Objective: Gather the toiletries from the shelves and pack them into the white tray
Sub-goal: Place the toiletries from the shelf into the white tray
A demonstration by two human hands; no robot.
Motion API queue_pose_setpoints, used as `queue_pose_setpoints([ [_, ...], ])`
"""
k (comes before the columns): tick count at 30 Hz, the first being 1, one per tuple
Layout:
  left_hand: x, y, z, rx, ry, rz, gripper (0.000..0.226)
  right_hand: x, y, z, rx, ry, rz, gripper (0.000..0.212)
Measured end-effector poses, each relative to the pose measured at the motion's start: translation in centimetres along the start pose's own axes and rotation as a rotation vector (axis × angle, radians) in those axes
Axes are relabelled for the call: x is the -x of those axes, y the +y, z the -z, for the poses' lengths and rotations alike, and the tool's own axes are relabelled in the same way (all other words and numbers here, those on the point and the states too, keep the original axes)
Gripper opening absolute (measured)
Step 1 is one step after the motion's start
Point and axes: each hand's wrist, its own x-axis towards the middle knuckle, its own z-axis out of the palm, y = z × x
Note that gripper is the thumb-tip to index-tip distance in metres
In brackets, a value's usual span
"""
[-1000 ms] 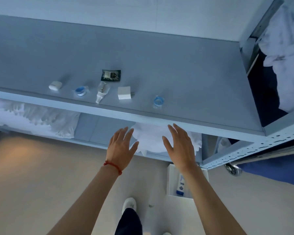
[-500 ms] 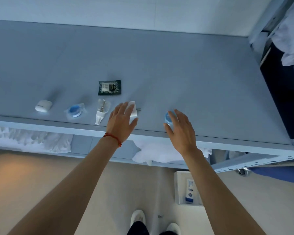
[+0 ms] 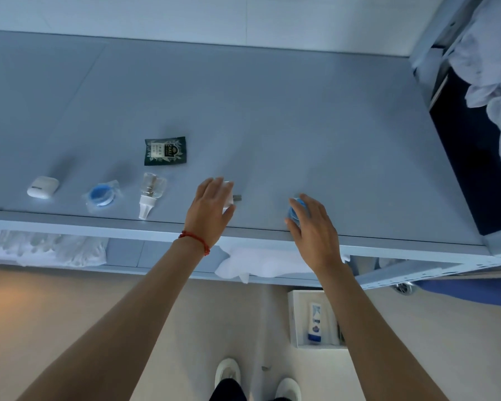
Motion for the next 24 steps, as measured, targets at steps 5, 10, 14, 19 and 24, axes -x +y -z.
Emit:
queue_pose_setpoints([
  [5, 0.0, 3.0, -1.8, 0.081, 0.011, -0.07, 0.043, 1.0, 2.4, 1.3, 0.006, 0.042, -0.073, 0.037],
  [10, -0.3, 4.5, -2.8, 0.157, 0.031, -0.079, 0.04, 1.5, 3.2, 2.2, -0.017, 0.099, -0.113, 0.035],
  [14, -0.3, 5.1, -3.1, 0.182, 0.029, -0.082, 0.04, 2.1, 3.2, 2.8, -0.031, 0.15, -0.13, 0.031],
  [19, 0.1, 7.2, -2.8, 0.223, 0.032, -0.1, 0.041, 3.9, 3.1, 3.9, -0.076, 0.205, -0.192, 0.03],
  [24, 1.6, 11.0, -2.5, 0.267, 0.055, -0.125, 0.042, 6.4, 3.8, 6.1, -0.128, 0.221, -0.234, 0.033],
])
